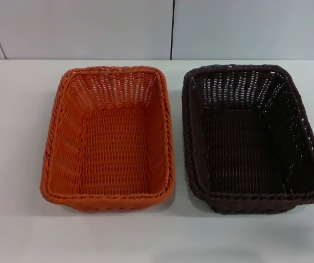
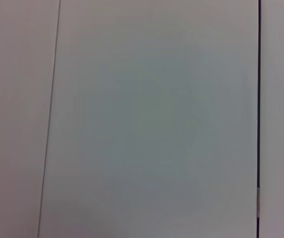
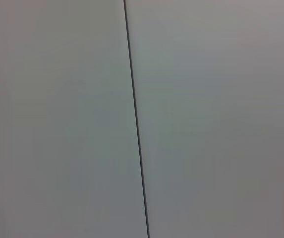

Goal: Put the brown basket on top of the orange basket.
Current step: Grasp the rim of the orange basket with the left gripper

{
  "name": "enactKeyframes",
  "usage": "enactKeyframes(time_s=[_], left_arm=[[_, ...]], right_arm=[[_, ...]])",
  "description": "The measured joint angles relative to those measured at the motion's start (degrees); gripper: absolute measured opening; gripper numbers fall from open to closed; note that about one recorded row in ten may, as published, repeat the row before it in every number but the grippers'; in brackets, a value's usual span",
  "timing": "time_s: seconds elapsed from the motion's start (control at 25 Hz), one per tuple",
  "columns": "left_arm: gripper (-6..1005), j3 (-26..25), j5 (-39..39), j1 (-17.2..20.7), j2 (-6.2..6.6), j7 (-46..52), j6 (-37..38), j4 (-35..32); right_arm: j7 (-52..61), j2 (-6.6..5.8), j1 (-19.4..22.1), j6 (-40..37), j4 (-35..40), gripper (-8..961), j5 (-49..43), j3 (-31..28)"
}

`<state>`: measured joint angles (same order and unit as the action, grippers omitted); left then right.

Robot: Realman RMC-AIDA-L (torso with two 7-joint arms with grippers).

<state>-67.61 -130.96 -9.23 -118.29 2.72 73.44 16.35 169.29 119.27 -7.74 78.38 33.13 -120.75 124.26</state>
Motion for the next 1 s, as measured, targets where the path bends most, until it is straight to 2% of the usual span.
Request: enactKeyframes(time_s=[0.4,0.6,0.76,0.8,0.84,0.96,1.0], left_arm=[[813,0.3,0.0,0.0,0.0,0.0,-0.4,0.1],[812,2.1,-0.2,-0.1,0.63,0.2,-2.4,1.6],[811,1.6,-2.4,-0.3,2.44,-0.1,-7.0,6.2],[811,1.6,-2.4,-0.3,2.44,-0.1,-7.0,6.2],[811,0.6,-3.5,0.7,3.64,-1.4,-11.2,10.8],[811,-0.9,-4.5,2.1,4.59,-5.2,-16.1,17.0],[811,-2.6,-5.7,3.5,5.5,-7.8,-20.7,22.0]], right_arm=[[0.0,0.0,0.0,-0.1,0.1,754,-0.1,0.0],[0.0,0.0,-0.1,-0.1,0.6,754,-0.2,0.0],[0.0,-0.02,-0.1,-0.1,0.8,753,-0.2,0.6],[0.0,-0.02,-0.1,-0.1,0.8,753,-0.2,0.6],[0.0,-0.05,-0.1,-0.1,0.9,753,-0.2,0.7],[0.0,0.0,-0.1,-0.1,0.9,753,-0.1,0.8],[0.0,0.0,-0.1,-0.1,0.9,753,-0.1,0.9]])
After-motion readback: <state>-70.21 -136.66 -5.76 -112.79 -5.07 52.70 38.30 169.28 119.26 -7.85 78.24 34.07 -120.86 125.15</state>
